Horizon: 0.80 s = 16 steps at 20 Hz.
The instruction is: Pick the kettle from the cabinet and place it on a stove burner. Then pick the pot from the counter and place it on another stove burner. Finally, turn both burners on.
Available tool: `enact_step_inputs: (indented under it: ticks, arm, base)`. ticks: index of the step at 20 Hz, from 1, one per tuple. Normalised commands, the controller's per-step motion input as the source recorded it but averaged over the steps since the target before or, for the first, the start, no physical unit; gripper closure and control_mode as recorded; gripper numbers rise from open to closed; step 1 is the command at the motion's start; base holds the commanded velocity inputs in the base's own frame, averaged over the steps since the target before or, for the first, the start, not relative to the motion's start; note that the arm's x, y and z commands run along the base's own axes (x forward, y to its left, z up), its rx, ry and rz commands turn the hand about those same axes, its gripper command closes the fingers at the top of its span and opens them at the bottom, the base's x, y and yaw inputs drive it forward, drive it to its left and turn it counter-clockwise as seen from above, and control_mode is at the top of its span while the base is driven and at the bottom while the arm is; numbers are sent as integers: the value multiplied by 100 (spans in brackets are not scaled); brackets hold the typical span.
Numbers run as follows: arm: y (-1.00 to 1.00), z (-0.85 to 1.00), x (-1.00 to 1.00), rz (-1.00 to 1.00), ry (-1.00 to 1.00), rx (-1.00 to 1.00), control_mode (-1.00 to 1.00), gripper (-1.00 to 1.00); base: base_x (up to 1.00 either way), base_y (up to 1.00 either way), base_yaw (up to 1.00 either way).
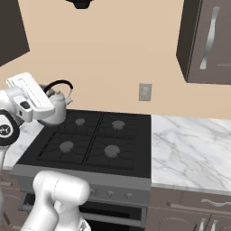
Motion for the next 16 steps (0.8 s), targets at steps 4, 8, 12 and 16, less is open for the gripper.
enact_step_inputs:
  ticks: [4,8,12,16]
  arm:
    - [0,-18,9,0,2,0,-100,100]
    - [0,-19,29,0,4,0,-100,100]
    - [0,-7,29,0,2,-1,-100,100]
    - [0,-4,16,-1,0,-3,-100,100]
  base:
    - [0,0,0]
    - [0,0,0]
    - [0,0,0]
    - [0,0,0]
